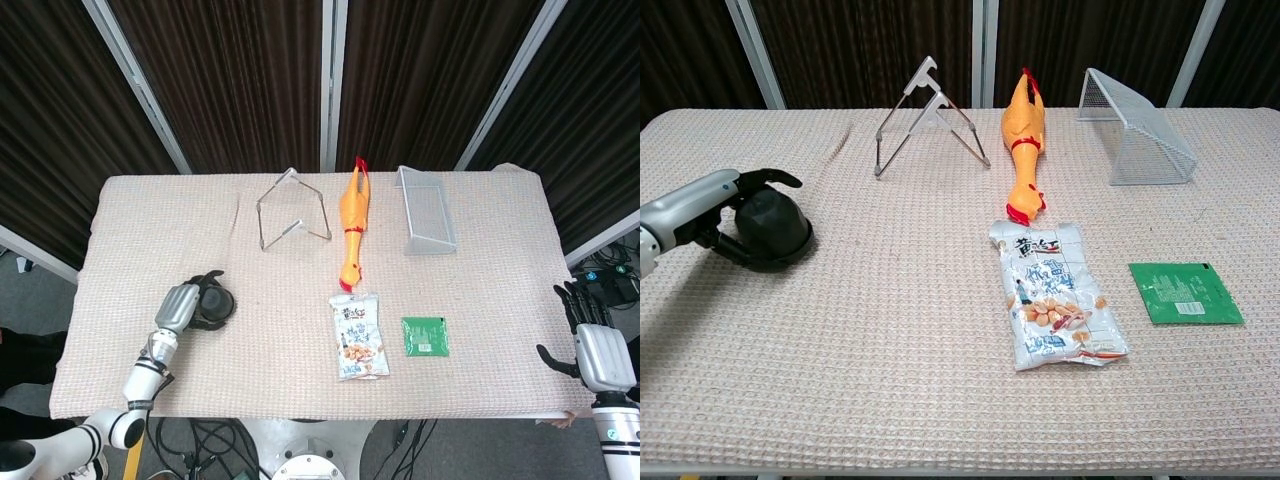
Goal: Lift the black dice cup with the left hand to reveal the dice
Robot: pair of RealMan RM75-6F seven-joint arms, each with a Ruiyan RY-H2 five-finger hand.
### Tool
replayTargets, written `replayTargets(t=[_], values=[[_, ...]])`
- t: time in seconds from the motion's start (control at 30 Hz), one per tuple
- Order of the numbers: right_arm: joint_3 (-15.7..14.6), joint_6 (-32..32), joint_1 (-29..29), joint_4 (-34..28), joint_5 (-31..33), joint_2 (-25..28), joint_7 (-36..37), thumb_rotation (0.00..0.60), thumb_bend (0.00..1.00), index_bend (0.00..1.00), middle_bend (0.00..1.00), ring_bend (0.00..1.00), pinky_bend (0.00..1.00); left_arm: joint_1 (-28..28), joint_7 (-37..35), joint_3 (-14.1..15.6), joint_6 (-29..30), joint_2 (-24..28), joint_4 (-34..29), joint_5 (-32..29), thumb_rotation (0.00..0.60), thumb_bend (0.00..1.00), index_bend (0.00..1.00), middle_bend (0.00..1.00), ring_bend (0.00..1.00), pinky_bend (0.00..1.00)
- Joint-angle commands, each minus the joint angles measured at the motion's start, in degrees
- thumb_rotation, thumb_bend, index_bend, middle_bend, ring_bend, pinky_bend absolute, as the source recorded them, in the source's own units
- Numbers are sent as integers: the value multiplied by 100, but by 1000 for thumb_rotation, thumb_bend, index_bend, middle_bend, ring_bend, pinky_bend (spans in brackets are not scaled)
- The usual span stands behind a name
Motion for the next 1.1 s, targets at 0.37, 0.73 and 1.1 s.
replayTargets(t=[0.37, 0.73, 1.1], values=[[10, 36, -18, -14, -3, 19, 9, 600, 163, 0, 0, 0, 0, -144, 538, -310, 265, 684, -924, 4, 600, 239, 223, 549, 399, 494], [24, 107, -44, -9, -29, 42, 35, 600, 163, 0, 0, 0, 0, -275, 1516, -875, 725, 1880, -2777, -80, 600, 252, 412, 590, 439, 537], [38, 150, -57, -61, -37, 76, 3, 600, 163, 0, 0, 0, 0, -556, 2066, -1137, 668, 2461, -3522, -158, 600, 252, 459, 590, 439, 537]])
